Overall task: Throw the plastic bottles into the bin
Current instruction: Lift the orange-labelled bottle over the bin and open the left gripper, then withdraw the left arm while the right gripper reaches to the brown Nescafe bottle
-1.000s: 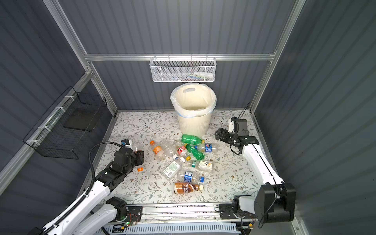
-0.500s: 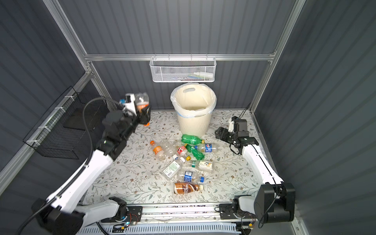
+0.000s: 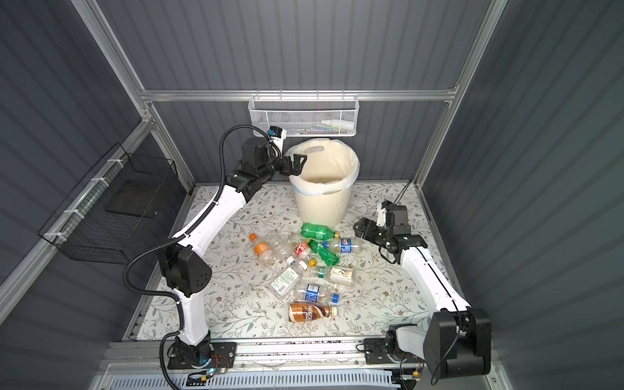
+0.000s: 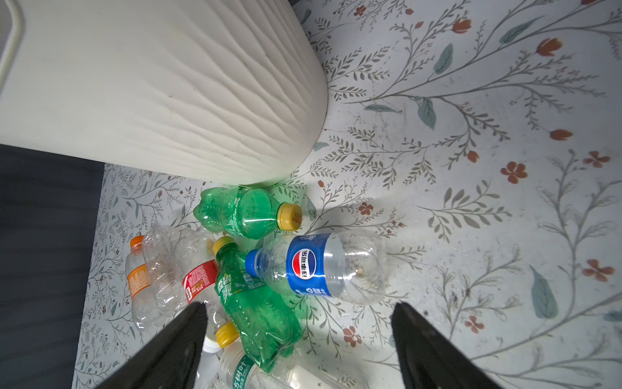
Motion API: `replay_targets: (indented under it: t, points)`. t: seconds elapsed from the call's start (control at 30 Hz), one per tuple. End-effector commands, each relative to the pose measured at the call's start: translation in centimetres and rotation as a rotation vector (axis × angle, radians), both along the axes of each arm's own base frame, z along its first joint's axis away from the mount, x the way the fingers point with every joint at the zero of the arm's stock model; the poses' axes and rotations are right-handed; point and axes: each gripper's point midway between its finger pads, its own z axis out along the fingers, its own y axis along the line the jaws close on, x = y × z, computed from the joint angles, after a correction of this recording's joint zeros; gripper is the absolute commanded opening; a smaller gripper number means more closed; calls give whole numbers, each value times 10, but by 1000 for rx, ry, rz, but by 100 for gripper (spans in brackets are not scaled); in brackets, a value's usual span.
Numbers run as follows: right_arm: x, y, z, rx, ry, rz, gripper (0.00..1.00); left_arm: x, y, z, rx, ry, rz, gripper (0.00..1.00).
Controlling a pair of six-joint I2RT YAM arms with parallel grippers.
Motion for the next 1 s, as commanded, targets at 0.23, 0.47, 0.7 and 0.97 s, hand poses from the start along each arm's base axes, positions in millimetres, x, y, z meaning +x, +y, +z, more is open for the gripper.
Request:
replay_targets:
  t: [0.23, 0.47, 0.7, 0.97]
  points:
    - [-7, 4, -4, -66, 61, 79, 88, -39, 138, 45, -126, -74, 245, 100]
    - [-31, 20, -13, -193, 128, 211, 89, -61, 188, -41, -82, 115, 362, 100]
    - [-58, 45, -21, -311, 173, 422, 89, -81, 219, -114, -127, 298, 450, 100]
    - [-96, 92, -27, -438, 175, 705, 86, -93, 226, -149, -133, 386, 472, 100]
